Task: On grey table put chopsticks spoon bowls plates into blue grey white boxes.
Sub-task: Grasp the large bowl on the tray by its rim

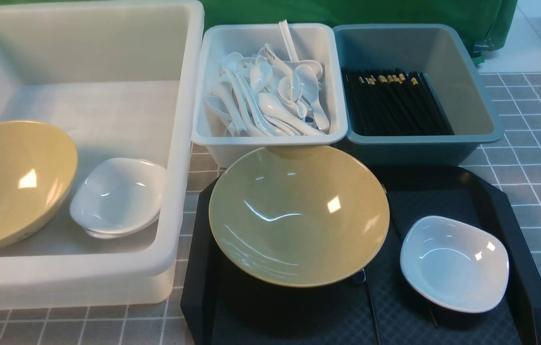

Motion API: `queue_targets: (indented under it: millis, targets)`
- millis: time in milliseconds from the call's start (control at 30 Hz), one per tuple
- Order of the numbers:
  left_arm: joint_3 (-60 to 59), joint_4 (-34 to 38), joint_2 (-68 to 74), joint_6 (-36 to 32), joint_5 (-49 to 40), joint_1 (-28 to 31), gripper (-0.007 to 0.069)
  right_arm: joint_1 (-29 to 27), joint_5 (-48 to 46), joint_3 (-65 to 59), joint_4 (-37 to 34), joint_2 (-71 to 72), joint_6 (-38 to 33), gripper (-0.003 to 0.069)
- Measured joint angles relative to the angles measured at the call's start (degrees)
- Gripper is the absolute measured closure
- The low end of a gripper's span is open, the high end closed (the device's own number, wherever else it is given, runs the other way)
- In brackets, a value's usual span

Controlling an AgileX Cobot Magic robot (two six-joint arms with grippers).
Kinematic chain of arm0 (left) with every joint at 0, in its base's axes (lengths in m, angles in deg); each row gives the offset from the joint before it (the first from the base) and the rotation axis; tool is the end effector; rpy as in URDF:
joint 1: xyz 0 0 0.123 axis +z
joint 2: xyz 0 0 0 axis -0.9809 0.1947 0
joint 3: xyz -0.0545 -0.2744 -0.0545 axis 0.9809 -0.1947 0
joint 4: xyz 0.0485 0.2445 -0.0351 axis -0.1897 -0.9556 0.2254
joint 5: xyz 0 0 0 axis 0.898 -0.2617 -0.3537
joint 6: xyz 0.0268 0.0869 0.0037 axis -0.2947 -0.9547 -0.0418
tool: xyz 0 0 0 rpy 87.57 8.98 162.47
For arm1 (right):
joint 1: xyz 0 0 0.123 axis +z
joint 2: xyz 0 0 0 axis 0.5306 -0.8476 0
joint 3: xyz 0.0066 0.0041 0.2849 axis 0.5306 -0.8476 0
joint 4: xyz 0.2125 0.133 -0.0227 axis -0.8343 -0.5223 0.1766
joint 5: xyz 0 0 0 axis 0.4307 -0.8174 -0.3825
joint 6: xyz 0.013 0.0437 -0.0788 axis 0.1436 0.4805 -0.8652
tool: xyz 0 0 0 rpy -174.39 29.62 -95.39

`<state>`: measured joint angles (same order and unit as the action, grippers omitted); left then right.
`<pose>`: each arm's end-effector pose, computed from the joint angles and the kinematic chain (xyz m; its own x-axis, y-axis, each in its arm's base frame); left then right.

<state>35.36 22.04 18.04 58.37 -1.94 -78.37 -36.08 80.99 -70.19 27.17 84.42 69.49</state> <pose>0.0517 0.0007 0.2278 0.3229 0.0229 -0.9462 -0.0169 0.9997 0.0184 0.0473 -0.0008 0.2387 0.4483 0.0740 -0.8908 -0.0026 0.9967 0.0814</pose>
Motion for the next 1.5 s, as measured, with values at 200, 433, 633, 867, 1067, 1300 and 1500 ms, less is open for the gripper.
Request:
queue_targets:
  millis: [200,433,633,867,1067,1300,1500]
  targets:
    - [0.0,1.0,0.0,7.3,17.9,0.0,0.0633,0.0,14.3,0.0,-0.1,0.0,9.3,0.042]
    - [17.1,-8.8,5.9,10.2,2.1,0.0,0.0633,0.0,-3.8,9.8,-0.3,-0.6,9.5,0.0535]
    - [37.2,-13.0,24.3,12.9,-19.6,-0.9,0.0633,0.0,-23.4,21.6,-0.3,-8.7,1.5,0.0625]
    - [53.6,1.1,46.5,7.8,-45.7,-13.4,0.0633,0.0,-47.1,25.9,-0.9,-19.5,-2.3,0.0625]
    - [63.5,13.5,68.3,-6.5,-60.3,-29.5,0.0633,2.4,-63.2,26.0,-13.5,-27.9,-22.4,0.0625]
    - [74.6,12.6,89.9,-7.8,-63.0,-38.2,0.0633,2.9,-63.1,26.0,-21.5,-29.8,-33.9,0.0625]
    - [79.5,14.1,103.6,-7.6,-64.2,-42.0,0.0633,2.9,-60.6,24.4,-23.1,-29.8,-34.0,0.0624]
